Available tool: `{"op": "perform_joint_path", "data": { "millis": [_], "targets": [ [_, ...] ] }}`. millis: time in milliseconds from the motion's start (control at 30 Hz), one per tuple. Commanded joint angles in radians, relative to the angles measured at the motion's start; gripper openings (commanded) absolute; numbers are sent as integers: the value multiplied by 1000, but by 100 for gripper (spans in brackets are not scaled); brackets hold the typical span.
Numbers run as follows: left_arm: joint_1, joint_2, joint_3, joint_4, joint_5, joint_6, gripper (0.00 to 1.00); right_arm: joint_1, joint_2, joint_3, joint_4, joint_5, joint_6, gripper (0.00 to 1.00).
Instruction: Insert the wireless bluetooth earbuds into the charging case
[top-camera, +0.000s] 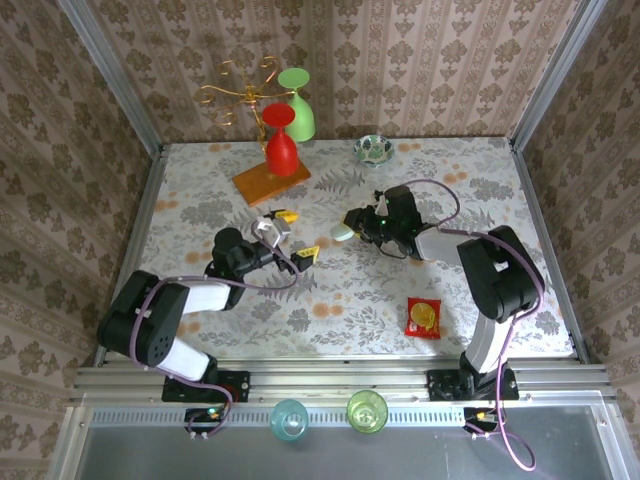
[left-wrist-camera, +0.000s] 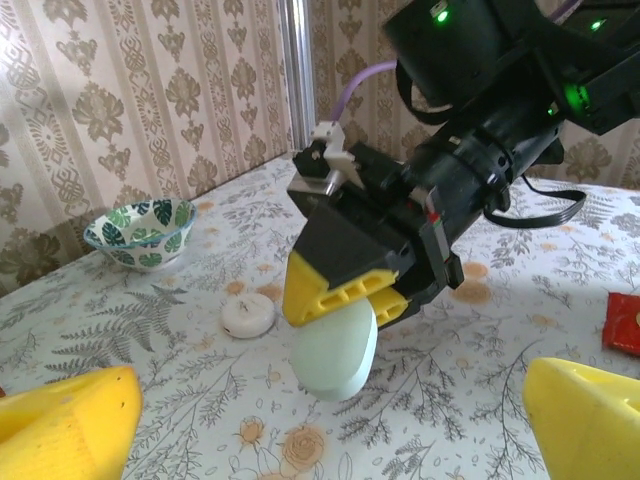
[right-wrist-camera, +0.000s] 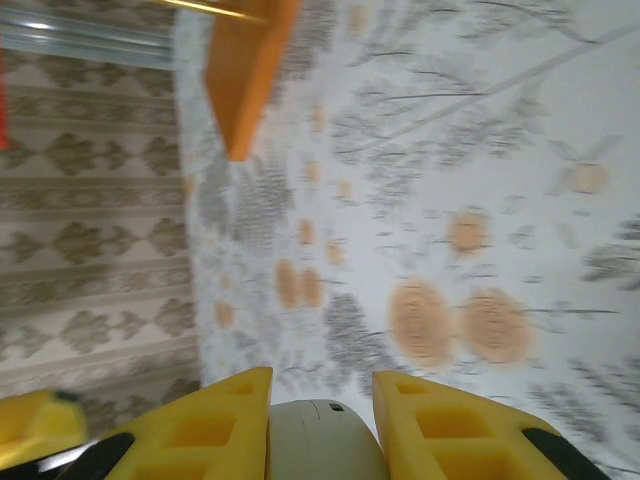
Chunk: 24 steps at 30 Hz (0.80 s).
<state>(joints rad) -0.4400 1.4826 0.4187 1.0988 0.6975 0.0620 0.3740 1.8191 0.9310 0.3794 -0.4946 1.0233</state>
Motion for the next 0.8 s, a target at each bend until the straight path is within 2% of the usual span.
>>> {"op": "perform_joint_path", "data": {
  "millis": [0,200,233,333,500,600,667,767],
  "targets": [
    [-9,-48,-8,-148,2,80,99,-1,38,-13,-38,82,-69,24],
    [-9,-87,6,-306,27,140,99,-1,97,-21,-50,130,-91,26],
    [-39,-92,12,-332,34,151,99,0,101,-23,-58,139,-97,27],
    [-42,-103,31,-413,46,173,100,0,102,-19,-88,165,-123,34],
    [-23,-104,21,-330,28,83,100,-2,41,-15,-173,237,-188,60],
    [32,-126,9,-278,-46,18,100,-7,-23,-2,-262,313,-260,72],
    [53,-173,-4,-274,-158,1,100,-7,-80,18,-342,387,-333,78],
    [70,-272,4,-378,-294,47,100,-8,-178,27,-407,512,-441,83]
  ]
}}
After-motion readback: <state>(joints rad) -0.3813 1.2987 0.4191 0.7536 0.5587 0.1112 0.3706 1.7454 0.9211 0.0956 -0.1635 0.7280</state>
